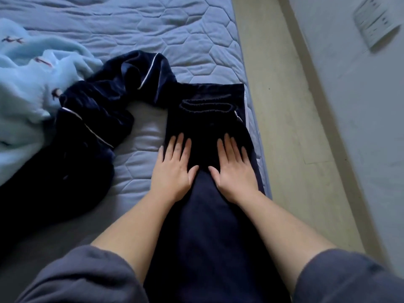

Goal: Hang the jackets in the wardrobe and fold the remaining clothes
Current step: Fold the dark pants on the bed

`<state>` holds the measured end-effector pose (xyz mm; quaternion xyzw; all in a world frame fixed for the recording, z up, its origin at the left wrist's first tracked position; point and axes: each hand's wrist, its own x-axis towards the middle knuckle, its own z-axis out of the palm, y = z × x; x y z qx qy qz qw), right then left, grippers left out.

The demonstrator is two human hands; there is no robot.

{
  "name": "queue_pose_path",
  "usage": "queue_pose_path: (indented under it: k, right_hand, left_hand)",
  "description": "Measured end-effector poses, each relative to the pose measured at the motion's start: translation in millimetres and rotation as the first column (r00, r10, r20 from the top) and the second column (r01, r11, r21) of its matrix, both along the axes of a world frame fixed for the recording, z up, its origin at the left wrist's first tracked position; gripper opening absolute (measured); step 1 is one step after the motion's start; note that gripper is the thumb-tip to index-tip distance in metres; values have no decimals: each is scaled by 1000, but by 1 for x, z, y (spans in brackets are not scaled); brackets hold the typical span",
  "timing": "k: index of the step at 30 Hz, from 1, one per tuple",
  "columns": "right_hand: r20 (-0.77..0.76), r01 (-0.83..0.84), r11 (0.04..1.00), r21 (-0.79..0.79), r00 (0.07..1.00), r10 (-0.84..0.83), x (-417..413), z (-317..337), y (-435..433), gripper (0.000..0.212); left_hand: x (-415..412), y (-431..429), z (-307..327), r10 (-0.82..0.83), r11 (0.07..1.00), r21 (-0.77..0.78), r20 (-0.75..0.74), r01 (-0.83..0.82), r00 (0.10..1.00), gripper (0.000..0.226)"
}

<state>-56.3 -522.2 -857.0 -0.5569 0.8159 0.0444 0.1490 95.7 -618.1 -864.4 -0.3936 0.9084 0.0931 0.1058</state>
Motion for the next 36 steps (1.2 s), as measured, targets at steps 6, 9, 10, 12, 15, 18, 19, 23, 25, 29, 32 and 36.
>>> queue_pose_path:
  k: [6,9,10,12,15,18,19,23,25,29,32,36]
  right_hand:
    - [41,-17,1000,-11,999,18,13,22,46,66]
    - [75,-104,993,-55,991,108,25,35,112,68]
    - [71,-164,985,-59,983,168,25,39,132,72]
    - [26,-305,951,-48,952,306,20,46,166,73]
    - [-88,-504,864,-11,861,501,2,49,195,73]
    - [-171,-605,796,5,784,597,-13,48,212,85]
    - [-169,-633,774,-22,765,621,-14,46,215,81]
    - [-67,-736,670,-92,676,734,-1,43,226,72]
    - [-22,-734,673,-96,677,735,5,46,229,76]
    - [108,-580,764,-282,772,626,14,51,235,58]
    - [206,-444,834,-329,828,522,19,63,239,53]
    - [343,-405,883,-237,816,466,23,92,257,53]
  left_hand:
    - [40,26,24,-105,991,78,-101,113,989,63]
    - [98,57,42,-210,969,109,-123,223,970,60]
    - [118,65,49,-256,959,98,-100,266,961,65]
    - [149,75,58,-359,930,70,-36,361,933,74]
    - [167,84,61,-487,873,3,3,487,873,72]
    - [167,97,57,-586,808,-96,-35,581,809,70]
    - [166,106,54,-624,780,-101,-53,618,779,69]
    - [163,140,49,-716,696,-60,-115,715,688,65]
    - [163,148,51,-726,684,-22,-115,729,678,59]
    - [164,162,66,-577,796,39,-249,604,778,53]
    - [161,170,84,-446,864,98,-312,495,839,47]
    - [167,184,116,-407,873,142,-318,467,856,37]
